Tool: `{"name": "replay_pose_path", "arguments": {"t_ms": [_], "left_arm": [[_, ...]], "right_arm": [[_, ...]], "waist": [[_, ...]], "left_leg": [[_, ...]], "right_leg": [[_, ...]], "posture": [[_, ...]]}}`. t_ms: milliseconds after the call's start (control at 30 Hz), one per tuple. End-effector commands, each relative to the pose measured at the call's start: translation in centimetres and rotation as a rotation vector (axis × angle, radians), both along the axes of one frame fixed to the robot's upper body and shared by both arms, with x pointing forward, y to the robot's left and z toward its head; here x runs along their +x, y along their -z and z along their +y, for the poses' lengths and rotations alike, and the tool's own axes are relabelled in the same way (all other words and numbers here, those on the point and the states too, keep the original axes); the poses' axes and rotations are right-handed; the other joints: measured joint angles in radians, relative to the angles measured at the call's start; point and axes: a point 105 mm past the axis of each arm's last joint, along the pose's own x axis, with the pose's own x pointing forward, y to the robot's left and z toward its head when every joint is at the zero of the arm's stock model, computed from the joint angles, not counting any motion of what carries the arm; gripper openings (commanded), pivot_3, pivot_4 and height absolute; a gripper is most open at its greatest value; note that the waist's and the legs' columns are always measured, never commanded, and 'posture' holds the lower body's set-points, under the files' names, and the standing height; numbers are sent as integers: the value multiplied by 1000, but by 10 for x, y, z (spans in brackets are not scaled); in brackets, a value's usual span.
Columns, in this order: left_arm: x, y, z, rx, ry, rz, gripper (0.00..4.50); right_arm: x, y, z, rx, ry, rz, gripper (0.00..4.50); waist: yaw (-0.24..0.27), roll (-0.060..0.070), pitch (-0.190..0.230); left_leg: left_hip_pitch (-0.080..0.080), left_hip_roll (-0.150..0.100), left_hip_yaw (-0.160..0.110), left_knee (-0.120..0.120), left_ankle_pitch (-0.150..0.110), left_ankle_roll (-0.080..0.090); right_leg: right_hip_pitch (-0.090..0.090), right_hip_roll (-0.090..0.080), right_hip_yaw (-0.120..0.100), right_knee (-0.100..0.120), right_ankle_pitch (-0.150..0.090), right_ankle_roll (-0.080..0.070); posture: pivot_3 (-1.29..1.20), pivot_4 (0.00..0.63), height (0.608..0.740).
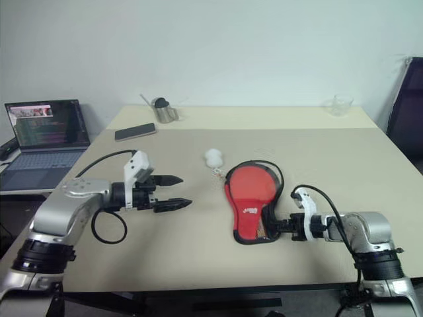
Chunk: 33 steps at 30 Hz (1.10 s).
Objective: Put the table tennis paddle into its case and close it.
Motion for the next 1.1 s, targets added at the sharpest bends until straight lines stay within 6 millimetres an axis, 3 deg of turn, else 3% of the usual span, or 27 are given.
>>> {"name": "replay_pose_path", "arguments": {"t_ms": [33, 233, 467, 733, 1100], "left_arm": [[1, -11, -3, 4, 31, -44, 4500], [0, -8, -5, 6, 44, -32, 4500], [-2, -8, -4, 10, 46, -25, 4500], [-3, -9, -2, 16, 40, -26, 4500], [-3, -10, -3, 18, 34, -36, 4500]], "right_arm": [[-31, 7, 10, 14, -141, 60, 17], [-56, 13, 14, -7, -253, 67, 17], [-69, 10, 22, 31, -336, 60, 17], [-70, 11, 24, 29, -364, 60, 17], [-49, 20, 25, -59, -295, -45, 17]], "waist": [[1, 0, 0], [1, 0, 0], [0, 0, 0], [0, 0, 0], [-5, -4, -2]], "left_leg": [[0, 0, 0, 0, 0, 0], [0, 0, 0, 0, 0, 0], [0, 1, 0, 0, 0, 0], [0, 1, 0, 0, 0, -1], [2, 2, 0, 0, 1, -3]], "right_leg": [[0, 0, 0, 0, 0, 0], [0, 0, 0, -1, 0, 0], [0, 0, 0, 0, 0, 0], [0, 0, 0, 0, 0, 0], [1, 1, 0, 1, 0, 0]], "posture": [[0, 150, 740], [0, 150, 740], [0, 150, 740], [0, 150, 740], [0, 150, 740]]}}
